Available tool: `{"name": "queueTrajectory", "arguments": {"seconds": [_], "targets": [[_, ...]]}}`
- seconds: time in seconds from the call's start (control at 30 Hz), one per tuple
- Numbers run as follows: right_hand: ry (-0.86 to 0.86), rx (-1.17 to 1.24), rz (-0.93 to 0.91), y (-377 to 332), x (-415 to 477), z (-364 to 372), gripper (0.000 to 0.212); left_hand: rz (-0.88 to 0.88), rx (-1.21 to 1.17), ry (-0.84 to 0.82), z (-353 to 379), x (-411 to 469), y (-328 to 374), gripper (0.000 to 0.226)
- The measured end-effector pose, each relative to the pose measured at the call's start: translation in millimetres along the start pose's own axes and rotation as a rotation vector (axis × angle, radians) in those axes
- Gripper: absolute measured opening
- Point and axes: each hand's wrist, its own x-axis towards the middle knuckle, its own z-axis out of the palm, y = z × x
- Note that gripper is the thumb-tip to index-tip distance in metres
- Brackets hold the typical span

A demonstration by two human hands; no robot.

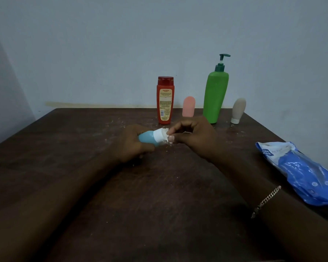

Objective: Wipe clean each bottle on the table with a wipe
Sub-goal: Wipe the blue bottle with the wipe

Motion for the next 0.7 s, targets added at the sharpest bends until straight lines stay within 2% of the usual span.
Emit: {"name": "queueTrajectory", "arguments": {"seconds": [0.2,0.33,0.43,0.63,0.7], "targets": [[0.008,0.011,0.016,2.5,0.9,2.1,0.011,0.074,0.159,-0.056,1.0,0.1,5.0,0.035],[0.003,0.032,0.0,1.5,1.1,3.0,0.011,0.019,0.116,0.01,1.5,1.6,2.3,0.031],[0.008,0.048,0.0,3.2,2.5,4.7,0.011,0.074,0.206,-0.013,0.6,1.4,5.2,0.031],[0.018,0.098,0.035,5.6,1.6,7.3,0.013,0.049,0.165,0.02,0.7,1.8,2.4,0.036],[0.012,0.11,0.037,6.2,1.6,7.8,0.012,0.071,0.192,-0.017,-0.3,0.2,4.3,0.029]]}}
